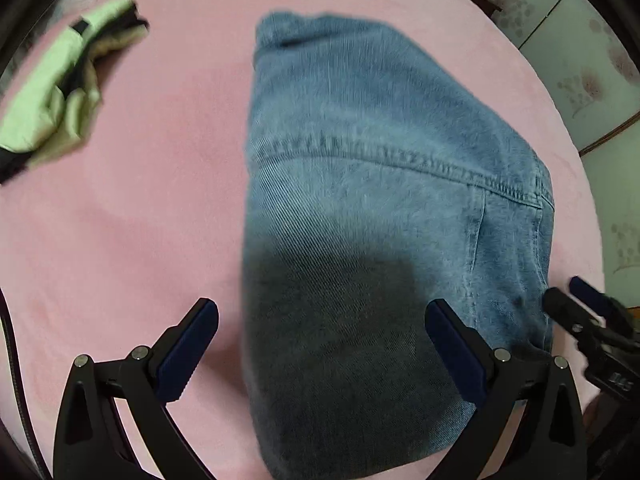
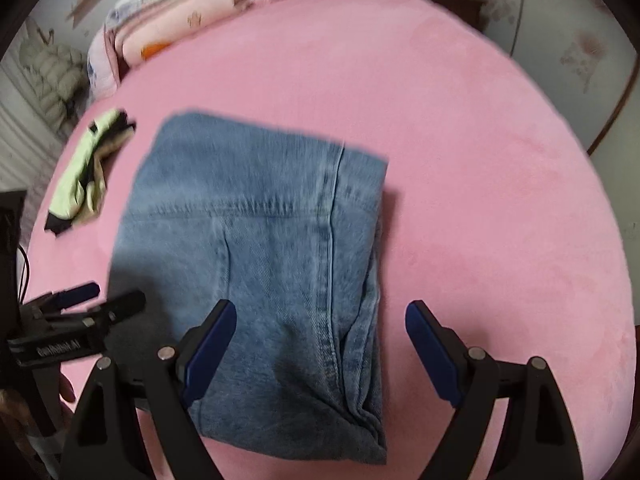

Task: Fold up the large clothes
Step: 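Lower both open tools to the edge of the folded denim jacket, then close the right tool on the jacket edge while the left tool grips it too, lift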

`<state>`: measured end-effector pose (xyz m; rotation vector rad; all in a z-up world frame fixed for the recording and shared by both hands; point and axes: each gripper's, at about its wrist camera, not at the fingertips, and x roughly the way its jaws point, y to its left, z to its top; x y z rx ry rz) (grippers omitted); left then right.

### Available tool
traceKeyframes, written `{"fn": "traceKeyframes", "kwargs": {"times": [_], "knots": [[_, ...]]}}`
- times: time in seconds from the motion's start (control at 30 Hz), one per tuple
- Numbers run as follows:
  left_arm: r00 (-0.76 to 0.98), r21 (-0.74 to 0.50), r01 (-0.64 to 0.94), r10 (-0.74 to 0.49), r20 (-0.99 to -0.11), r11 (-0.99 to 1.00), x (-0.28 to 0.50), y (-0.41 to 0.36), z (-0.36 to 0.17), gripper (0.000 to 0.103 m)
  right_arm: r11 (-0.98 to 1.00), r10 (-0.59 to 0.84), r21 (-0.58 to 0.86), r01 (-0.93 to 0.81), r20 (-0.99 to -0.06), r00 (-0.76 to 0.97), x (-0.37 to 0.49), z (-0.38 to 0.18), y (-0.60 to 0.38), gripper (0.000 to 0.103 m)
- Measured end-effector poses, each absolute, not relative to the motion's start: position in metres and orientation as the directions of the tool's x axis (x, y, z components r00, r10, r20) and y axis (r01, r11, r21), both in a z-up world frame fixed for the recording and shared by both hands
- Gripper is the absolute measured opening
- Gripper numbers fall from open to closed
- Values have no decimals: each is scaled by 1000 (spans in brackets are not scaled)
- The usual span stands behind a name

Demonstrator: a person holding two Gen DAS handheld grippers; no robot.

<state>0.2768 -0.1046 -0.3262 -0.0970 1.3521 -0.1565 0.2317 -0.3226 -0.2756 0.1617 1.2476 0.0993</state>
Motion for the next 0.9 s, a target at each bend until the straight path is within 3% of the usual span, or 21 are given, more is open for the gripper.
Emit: {"fn": "traceKeyframes", "kwargs": {"times": [0.23, 0.47, 0.6, 0.7, 0.9], "knots": [[170, -278, 10, -276, -946, 961, 287, -89, -353, 103, 952, 294, 307, 18, -925, 239, 245, -315, -333, 87], [132, -463, -13, -457, -879, 886, 299, -71, -379, 103, 885, 448, 465, 31, -867, 215, 256, -347, -346, 83], [137, -539, -3, -534, -834, 842, 300, -65, -387, 102, 847, 523, 531, -17, -828, 204, 260, -353, -345, 69], [147, -532, 37, -531, -834, 846, 298, -66, -387, 101, 817, 569, 575, -40, -795, 211, 259, -354, -348, 46], [140, -495, 65, -499, -855, 867, 302, -75, -384, 101, 814, 573, 580, -26, -795, 201, 258, -358, -353, 46]]}}
